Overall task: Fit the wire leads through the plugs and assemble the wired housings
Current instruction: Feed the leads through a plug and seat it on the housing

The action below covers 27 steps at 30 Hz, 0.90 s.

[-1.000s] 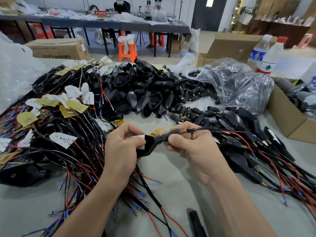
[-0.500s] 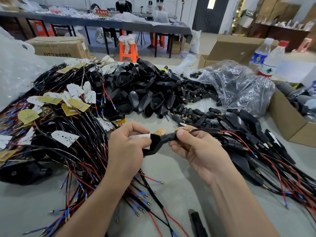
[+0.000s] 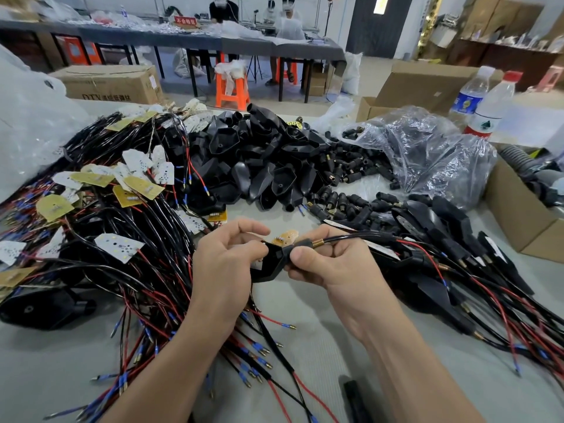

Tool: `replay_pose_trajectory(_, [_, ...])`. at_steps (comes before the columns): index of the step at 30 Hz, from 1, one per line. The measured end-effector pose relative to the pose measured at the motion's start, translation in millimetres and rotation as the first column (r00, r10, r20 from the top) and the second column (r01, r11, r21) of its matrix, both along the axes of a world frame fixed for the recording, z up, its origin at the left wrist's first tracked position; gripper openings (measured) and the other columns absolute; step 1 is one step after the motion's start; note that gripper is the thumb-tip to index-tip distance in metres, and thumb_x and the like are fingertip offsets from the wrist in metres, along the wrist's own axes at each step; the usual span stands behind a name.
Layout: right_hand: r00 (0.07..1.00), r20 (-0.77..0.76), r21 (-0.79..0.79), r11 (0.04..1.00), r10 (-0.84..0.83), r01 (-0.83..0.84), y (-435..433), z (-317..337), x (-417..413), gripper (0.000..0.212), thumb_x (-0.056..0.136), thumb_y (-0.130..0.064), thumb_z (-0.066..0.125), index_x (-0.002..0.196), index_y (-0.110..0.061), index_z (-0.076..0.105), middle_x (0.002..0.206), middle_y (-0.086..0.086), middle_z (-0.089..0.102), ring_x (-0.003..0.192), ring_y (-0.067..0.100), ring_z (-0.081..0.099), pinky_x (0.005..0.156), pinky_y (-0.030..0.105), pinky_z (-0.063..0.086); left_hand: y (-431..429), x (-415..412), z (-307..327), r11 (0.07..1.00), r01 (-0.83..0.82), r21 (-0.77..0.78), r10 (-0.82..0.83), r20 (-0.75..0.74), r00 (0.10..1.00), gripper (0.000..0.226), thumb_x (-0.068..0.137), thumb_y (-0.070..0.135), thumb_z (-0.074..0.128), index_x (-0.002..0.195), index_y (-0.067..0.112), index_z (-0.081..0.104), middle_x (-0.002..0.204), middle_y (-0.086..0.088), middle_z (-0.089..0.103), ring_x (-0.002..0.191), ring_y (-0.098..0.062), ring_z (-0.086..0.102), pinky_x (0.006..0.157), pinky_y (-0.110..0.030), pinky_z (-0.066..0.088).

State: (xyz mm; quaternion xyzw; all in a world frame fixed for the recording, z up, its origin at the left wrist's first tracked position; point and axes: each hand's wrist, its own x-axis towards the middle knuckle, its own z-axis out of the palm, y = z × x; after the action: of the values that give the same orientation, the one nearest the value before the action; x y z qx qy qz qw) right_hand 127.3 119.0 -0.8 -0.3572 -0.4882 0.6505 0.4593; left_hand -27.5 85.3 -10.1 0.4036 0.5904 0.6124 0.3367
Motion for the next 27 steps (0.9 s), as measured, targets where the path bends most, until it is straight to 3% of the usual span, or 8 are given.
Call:
replay_pose_trajectory(4, [0.993, 0.015, 0.089, 0.990, -0.115, 0.113, 0.9, 5.7, 5.7, 0.021, 0.082, 0.008, 0.075, 0.079, -0.013, 0.071, 0.070, 0.015, 0.072, 0.062, 0.019, 0.069, 0.058, 0.020, 0.054, 0.5, -1.2, 3.8, 0.995, -0.048, 0.082, 0.064, -0.193, 0.979, 0.018, 0.078, 0.026, 0.070, 0.092, 0.036, 0.073, 0.091, 0.011, 0.075, 0.078, -0.009, 0.071, 0.070, -0.023, 0.053])
replay_pose_trajectory(7, [0.971, 0.018, 0.091, 0.967, -0.240, 0.238, 3.0, 6.4, 11.0, 0.020, 0.081, 0.005, 0.076, 0.083, -0.014, 0.072, 0.070, 0.014, 0.073, 0.058, 0.015, 0.067, 0.049, 0.016, 0.047, -0.2, -3.3, 2.7, 0.979, -0.172, 0.111, 0.203, -0.438, 0.876, 0.007, 0.087, 0.036, 0.073, 0.086, 0.043, 0.071, 0.083, 0.018, 0.070, 0.064, -0.005, 0.061, 0.059, -0.025, 0.044])
replay_pose_trajectory(10, [0.959, 0.025, 0.052, 0.959, -0.282, 0.280, 5.7, 5.0, 13.2, 0.018, 0.082, 0.004, 0.075, 0.087, -0.012, 0.071, 0.070, 0.013, 0.072, 0.057, 0.014, 0.066, 0.047, 0.019, 0.047, -0.4, -4.0, -0.4, 0.981, -0.177, 0.079, 0.194, -0.449, 0.872, 0.012, 0.088, 0.034, 0.076, 0.079, 0.041, 0.073, 0.072, 0.022, 0.066, 0.057, 0.002, 0.052, 0.059, -0.024, 0.037])
replay_pose_trajectory(14, [0.956, 0.074, 0.097, 0.956, -0.285, 0.278, 4.5, 3.9, 11.9, 0.022, 0.081, 0.006, 0.075, 0.087, -0.014, 0.072, 0.069, 0.009, 0.071, 0.058, 0.012, 0.064, 0.048, 0.018, 0.047, -3.3, -4.9, 3.3, 0.968, -0.212, 0.131, 0.249, -0.550, 0.797, 0.011, 0.088, 0.034, 0.076, 0.082, 0.042, 0.074, 0.097, 0.024, 0.061, 0.093, 0.008, 0.048, 0.085, -0.004, 0.032])
replay_pose_trajectory(17, [0.920, 0.158, 0.243, 0.917, -0.359, 0.316, 4.7, 1.8, 9.8, 0.024, 0.080, 0.007, 0.075, 0.086, -0.017, 0.073, 0.063, -0.006, 0.066, 0.058, 0.007, 0.058, 0.050, 0.018, 0.047, -5.1, -5.0, 3.1, 0.962, -0.172, 0.212, 0.272, -0.691, 0.670, 0.006, 0.089, 0.031, 0.077, 0.085, 0.036, 0.076, 0.092, 0.026, 0.061, 0.094, 0.002, 0.041, 0.090, -0.017, 0.033])
replay_pose_trajectory(20, [0.907, 0.196, 0.310, 0.901, -0.373, 0.303, 5.8, -0.2, 8.3, 0.022, 0.080, 0.006, 0.074, 0.088, -0.015, 0.073, 0.062, -0.011, 0.064, 0.056, 0.001, 0.053, 0.049, 0.018, 0.046, -1.7, -6.8, 3.0, 0.987, -0.137, 0.084, 0.160, -0.566, 0.809, 0.017, 0.091, 0.030, 0.075, 0.076, 0.038, 0.072, 0.069, 0.020, 0.064, 0.072, -0.001, 0.056, 0.067, -0.020, 0.042])
replay_pose_trajectory(24, [0.969, 0.047, 0.185, 0.955, -0.243, 0.231, 7.3, -1.8, 11.3, 0.021, 0.081, 0.013, 0.070, 0.090, -0.006, 0.073, 0.068, 0.001, 0.067, 0.057, 0.007, 0.052, 0.051, 0.016, 0.043, 6.5, -12.9, 6.6, 0.996, -0.018, -0.082, 0.016, -0.032, 0.999, 0.026, 0.090, 0.014, 0.077, 0.072, 0.032, 0.079, 0.058, 0.006, 0.066, 0.053, -0.008, 0.056, 0.065, -0.026, 0.047])
replay_pose_trajectory(27, [0.990, 0.005, 0.153, 0.979, -0.141, 0.139, 6.6, -4.3, 9.6, 0.018, 0.082, 0.017, 0.067, 0.095, 0.006, 0.070, 0.063, 0.000, 0.066, 0.055, 0.007, 0.054, 0.051, 0.011, 0.041, 4.9, -9.0, 3.0, 0.994, -0.024, -0.108, 0.015, -0.083, 0.996, 0.025, 0.084, 0.016, 0.083, 0.070, 0.037, 0.079, 0.061, 0.009, 0.071, 0.053, -0.005, 0.062, 0.060, -0.021, 0.047])
